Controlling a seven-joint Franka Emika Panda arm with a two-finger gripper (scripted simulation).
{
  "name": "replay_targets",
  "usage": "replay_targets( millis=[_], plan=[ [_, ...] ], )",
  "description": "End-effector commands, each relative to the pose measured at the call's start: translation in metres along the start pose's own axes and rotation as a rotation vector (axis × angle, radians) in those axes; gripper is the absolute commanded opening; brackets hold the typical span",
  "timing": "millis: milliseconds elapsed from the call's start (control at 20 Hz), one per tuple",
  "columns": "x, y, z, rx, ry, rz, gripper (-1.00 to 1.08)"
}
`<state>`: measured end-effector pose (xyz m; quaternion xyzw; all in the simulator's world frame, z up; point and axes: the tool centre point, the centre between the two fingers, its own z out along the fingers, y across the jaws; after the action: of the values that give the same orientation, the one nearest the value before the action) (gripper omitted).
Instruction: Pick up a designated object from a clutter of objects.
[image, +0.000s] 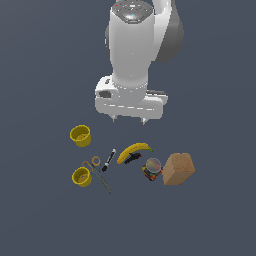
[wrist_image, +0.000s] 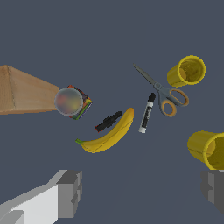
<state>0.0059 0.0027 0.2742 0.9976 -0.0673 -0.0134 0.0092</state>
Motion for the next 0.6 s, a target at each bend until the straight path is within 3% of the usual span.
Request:
replay_targets(
  millis=[0, 550],
  plan=[
    [0.003, -0.003, 0.011, 0.003, 0.001, 0.056, 1.0],
    [0.013, -0.015, 0.065, 0.017, 0.004, 0.334, 1.0]
  ],
)
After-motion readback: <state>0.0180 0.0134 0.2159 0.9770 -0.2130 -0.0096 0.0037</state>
